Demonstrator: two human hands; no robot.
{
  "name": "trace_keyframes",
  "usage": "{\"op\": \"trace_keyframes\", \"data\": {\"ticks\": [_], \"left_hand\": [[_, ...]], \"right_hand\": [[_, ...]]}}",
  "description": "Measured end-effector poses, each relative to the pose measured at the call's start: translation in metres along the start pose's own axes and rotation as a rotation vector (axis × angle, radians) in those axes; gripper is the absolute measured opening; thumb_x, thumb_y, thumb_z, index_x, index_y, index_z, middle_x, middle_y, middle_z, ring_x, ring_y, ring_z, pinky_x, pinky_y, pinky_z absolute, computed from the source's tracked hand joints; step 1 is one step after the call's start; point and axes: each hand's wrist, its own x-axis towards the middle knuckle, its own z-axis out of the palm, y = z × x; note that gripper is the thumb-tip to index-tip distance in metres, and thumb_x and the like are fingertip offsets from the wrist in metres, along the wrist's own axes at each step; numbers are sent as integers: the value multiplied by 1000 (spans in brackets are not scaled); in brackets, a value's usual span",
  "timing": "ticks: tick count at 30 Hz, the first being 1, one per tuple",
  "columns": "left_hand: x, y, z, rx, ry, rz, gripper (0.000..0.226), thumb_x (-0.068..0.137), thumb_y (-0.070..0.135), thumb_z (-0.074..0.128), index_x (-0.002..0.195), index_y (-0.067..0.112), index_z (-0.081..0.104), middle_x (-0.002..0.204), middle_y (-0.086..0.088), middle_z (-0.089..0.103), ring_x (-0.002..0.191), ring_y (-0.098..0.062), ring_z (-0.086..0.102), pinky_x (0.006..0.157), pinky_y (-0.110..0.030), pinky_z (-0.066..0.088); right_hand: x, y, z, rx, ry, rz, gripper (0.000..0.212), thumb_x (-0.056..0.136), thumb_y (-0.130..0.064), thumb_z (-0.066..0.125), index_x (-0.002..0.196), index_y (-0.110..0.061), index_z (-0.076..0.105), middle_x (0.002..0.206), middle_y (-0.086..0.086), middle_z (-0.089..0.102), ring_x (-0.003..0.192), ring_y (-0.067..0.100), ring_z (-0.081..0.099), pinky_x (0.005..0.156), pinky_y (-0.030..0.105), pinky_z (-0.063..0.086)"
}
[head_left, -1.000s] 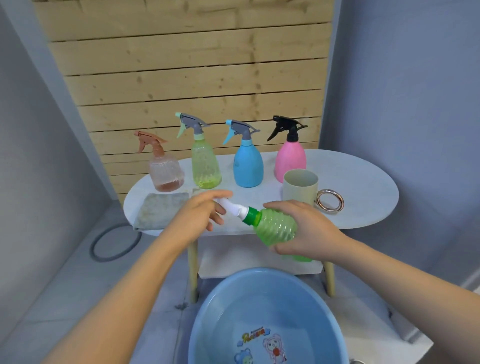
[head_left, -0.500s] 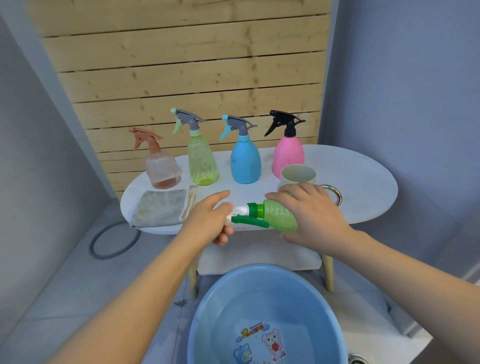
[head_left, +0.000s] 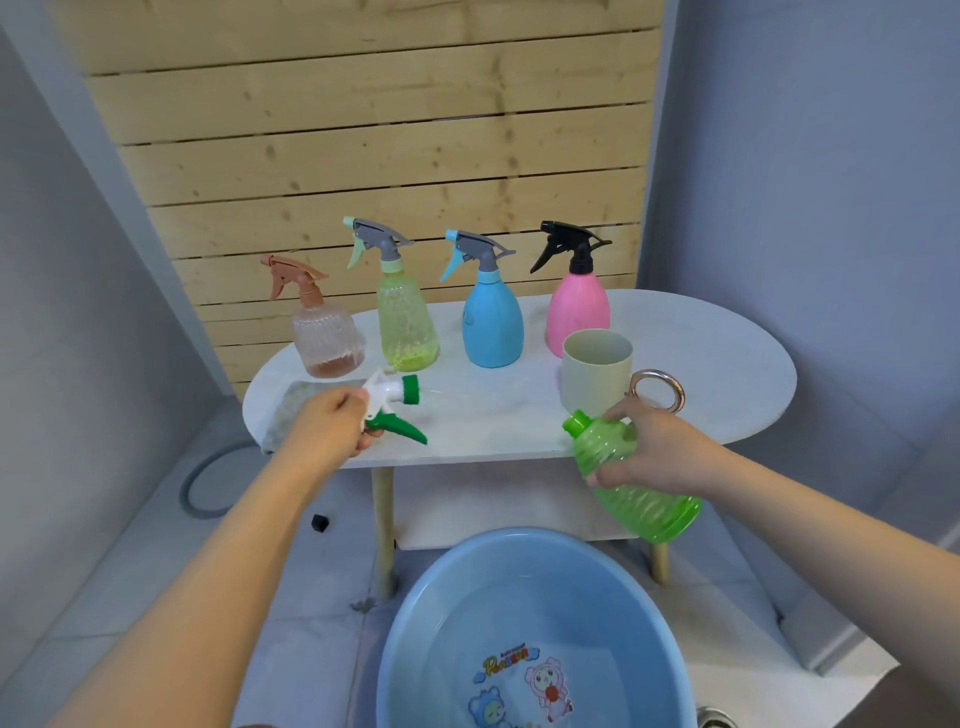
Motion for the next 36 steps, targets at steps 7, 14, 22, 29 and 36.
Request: {"op": "trace_keyframes", "data": {"ticks": [7, 14, 22, 29, 36], "left_hand": [[21, -30, 22, -76, 7, -210, 30, 102, 15, 35, 125, 4, 52, 80, -6, 54, 64, -13, 52, 51, -22, 46], [28, -28, 68, -49, -32, -129, 29, 95, 14, 55, 118, -5, 55, 95, -10, 58, 66, -19, 59, 77, -35, 56], [14, -13, 73, 389, -97, 59, 15, 91, 20, 55, 106, 19, 54, 95, 5, 54, 101, -25, 51, 66, -24, 37], [-16, -9, 69, -13, -762, 213, 106, 59, 41, 78, 148, 40, 20, 142, 10, 45, 129, -1, 42, 105, -29, 39], [-18, -7, 87, -149, -416, 208, 65, 68, 14, 85, 116, 36, 47, 111, 12, 64, 102, -4, 62, 82, -18, 49]], "right_hand": [[-1, -3, 4, 134, -6, 22, 72, 69, -34, 79, 127, -21, 40, 115, -1, 49, 97, 16, 51, 68, 25, 39], [4, -18, 19, 149, -15, -2, 74, 68, -38, 79, 128, -22, 40, 117, 2, 51, 101, 18, 55, 80, 28, 46], [0, -28, 27, 445, -6, -73, 65, 74, -36, 78, 126, -27, 40, 105, -8, 55, 95, 11, 58, 78, 24, 48], [8, -36, 28, 807, -33, -155, 55, 78, -24, 75, 125, -27, 46, 116, -7, 63, 104, 5, 61, 83, 20, 50], [28, -26, 17, 408, 428, -148, 31, 88, -31, 64, 116, -20, 59, 110, -7, 57, 105, 14, 52, 87, 26, 40]]}}
